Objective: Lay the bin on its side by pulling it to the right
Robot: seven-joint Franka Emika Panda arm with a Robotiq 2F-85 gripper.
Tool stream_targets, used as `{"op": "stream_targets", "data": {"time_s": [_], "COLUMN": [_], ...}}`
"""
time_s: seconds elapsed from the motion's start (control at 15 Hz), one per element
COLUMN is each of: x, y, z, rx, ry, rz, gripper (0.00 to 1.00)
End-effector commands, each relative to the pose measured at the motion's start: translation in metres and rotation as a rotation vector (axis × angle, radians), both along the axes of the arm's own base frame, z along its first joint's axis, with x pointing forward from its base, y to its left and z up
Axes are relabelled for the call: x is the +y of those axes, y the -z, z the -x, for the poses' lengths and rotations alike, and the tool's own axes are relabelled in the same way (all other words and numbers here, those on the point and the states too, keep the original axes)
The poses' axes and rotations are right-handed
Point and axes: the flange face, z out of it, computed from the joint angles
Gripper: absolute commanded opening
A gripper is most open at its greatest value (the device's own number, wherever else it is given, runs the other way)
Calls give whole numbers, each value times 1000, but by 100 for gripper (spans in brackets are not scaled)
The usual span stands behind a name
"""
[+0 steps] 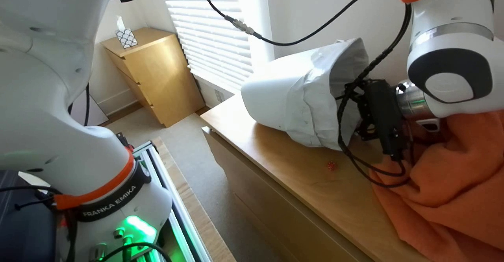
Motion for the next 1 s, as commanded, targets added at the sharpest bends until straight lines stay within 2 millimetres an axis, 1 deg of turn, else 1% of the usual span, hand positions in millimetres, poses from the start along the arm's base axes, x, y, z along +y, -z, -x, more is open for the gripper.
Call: {"op": "stream_targets", "data": {"time_s": [0.0,0.2,0.47,0.6,0.8,0.93], "x": [13,18,15,13,12,12], "y": [-14,-25,-46,-55,-60,-60], "z": [11,21,38,43,47,47], "rx": [9,24,32,27,30,34], "ry": [0,-39,-72,-86,-82,-81], "rz": [69,111,164,171,166,160], "gripper": [100,100,100,100,100,100]}}
